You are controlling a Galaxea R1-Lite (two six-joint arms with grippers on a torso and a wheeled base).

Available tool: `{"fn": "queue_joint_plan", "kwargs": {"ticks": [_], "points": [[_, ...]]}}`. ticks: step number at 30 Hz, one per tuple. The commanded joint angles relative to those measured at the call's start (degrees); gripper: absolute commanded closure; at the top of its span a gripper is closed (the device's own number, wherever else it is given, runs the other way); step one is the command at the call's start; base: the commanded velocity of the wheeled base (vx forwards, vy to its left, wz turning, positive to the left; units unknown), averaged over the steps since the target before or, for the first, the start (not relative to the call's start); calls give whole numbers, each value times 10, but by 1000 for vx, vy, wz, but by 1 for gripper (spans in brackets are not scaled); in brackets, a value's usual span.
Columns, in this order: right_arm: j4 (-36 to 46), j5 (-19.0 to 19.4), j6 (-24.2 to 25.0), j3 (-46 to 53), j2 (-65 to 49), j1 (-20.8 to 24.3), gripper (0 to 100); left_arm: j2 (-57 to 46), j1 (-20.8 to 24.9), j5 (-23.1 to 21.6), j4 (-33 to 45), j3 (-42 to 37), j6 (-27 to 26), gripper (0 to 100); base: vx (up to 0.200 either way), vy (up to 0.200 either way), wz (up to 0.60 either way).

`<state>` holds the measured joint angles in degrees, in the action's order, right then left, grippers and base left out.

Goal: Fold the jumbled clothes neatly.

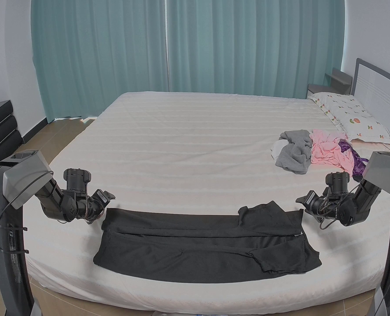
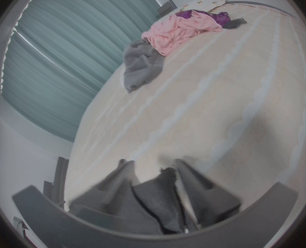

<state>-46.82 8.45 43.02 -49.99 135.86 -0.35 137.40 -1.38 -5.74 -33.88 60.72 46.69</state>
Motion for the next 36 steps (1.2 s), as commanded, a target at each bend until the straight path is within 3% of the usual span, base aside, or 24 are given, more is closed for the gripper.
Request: {"fn": "queue_joint_plan", "kwargs": {"ticks": [1, 17, 18, 19, 36], "points": [[-45, 39, 0, 49, -45, -7, 0, -6, -2, -1, 0, -6, 5, 0, 0, 0, 0], [-78, 96, -44, 112, -90, 39, 0, -29, -12, -8, -15, -26, 26, 0, 0, 0, 0], [-80, 131, -46, 118, -79, 41, 0, -29, -13, -8, -15, -34, 24, 0, 0, 0, 0], [-80, 136, -46, 115, -73, 39, 0, -30, -13, -9, -15, -35, 24, 0, 0, 0, 0], [-80, 132, -101, 86, 3, 49, 0, -24, -12, -13, -15, -36, 24, 0, 0, 0, 0]]}}
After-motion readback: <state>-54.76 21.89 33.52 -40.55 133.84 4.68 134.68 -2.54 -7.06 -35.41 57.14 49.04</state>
